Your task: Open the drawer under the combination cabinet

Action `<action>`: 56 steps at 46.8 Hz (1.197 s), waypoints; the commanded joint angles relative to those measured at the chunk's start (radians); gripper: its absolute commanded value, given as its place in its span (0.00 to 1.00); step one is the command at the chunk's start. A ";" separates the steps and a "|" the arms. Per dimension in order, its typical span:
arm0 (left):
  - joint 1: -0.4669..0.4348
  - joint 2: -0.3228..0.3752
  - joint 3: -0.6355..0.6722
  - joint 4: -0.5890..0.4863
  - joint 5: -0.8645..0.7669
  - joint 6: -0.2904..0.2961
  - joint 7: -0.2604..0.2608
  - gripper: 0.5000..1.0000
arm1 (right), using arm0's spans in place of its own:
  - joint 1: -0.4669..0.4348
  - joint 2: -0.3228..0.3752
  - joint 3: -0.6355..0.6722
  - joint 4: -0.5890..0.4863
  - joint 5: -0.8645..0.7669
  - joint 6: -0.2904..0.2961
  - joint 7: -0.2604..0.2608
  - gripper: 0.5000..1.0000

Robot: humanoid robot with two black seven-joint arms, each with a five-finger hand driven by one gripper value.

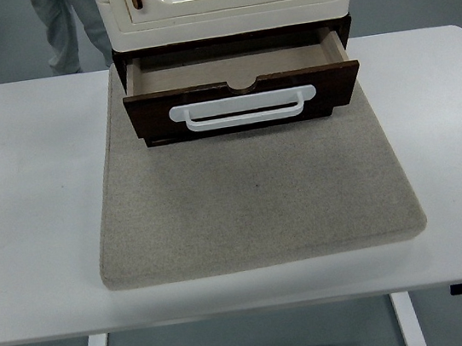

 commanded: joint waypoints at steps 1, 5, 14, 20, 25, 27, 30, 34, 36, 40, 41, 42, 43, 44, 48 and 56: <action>0.064 -0.036 0.000 0.002 -0.047 0.000 -0.002 1.00 | 0.000 0.000 0.000 0.000 0.000 0.000 0.000 0.85; 0.135 -0.075 0.000 0.005 -0.063 0.000 -0.002 1.00 | 0.000 0.000 0.000 0.000 0.000 0.000 0.000 0.85; 0.181 -0.182 -0.008 0.110 -0.122 -0.002 0.000 1.00 | 0.000 0.000 0.000 0.000 -0.002 0.002 0.000 0.85; 0.206 -0.214 -0.008 0.137 -0.224 -0.019 0.001 1.00 | -0.006 0.000 0.000 0.000 -0.002 0.002 0.002 0.85; 0.233 -0.239 -0.006 0.136 -0.303 -0.057 0.010 1.00 | -0.011 0.000 0.001 0.008 -0.002 0.003 0.002 0.85; 0.249 -0.253 -0.006 0.134 -0.310 -0.086 0.016 1.00 | -0.011 0.000 0.001 0.008 -0.002 0.003 0.002 0.85; 0.273 -0.273 -0.002 0.131 -0.310 -0.132 0.021 1.00 | -0.011 0.000 0.001 0.008 -0.002 0.003 0.002 0.85; 0.278 -0.280 -0.008 0.133 -0.315 -0.181 0.021 1.00 | -0.011 0.000 0.001 0.008 -0.002 0.003 0.002 0.85; 0.279 -0.285 -0.013 0.134 -0.317 -0.201 0.021 1.00 | -0.011 0.000 0.001 0.008 -0.002 0.003 0.002 0.85; 0.279 -0.294 -0.013 0.134 -0.336 -0.230 0.021 1.00 | -0.011 0.000 0.001 0.008 -0.002 0.005 0.000 0.85; 0.279 -0.296 -0.013 0.134 -0.352 -0.234 0.021 1.00 | -0.011 0.000 0.001 0.008 -0.002 0.005 0.000 0.85; 0.279 -0.297 -0.013 0.134 -0.367 -0.238 0.021 1.00 | -0.011 0.000 0.001 0.009 -0.002 0.005 0.000 0.85; 0.279 -0.300 -0.011 0.136 -0.379 -0.241 0.021 1.00 | -0.011 0.000 0.001 0.009 -0.002 0.005 0.000 0.85; 0.279 -0.305 -0.009 0.136 -0.389 -0.241 0.021 1.00 | -0.011 0.000 0.001 0.012 -0.002 0.005 0.000 0.85; 0.281 -0.323 -0.006 0.143 -0.396 -0.241 0.021 1.00 | -0.011 0.000 0.001 0.018 -0.002 0.005 0.000 0.85; 0.281 -0.363 0.001 0.173 -0.392 -0.226 0.021 1.00 | -0.012 0.000 0.003 0.018 0.000 0.005 0.000 0.85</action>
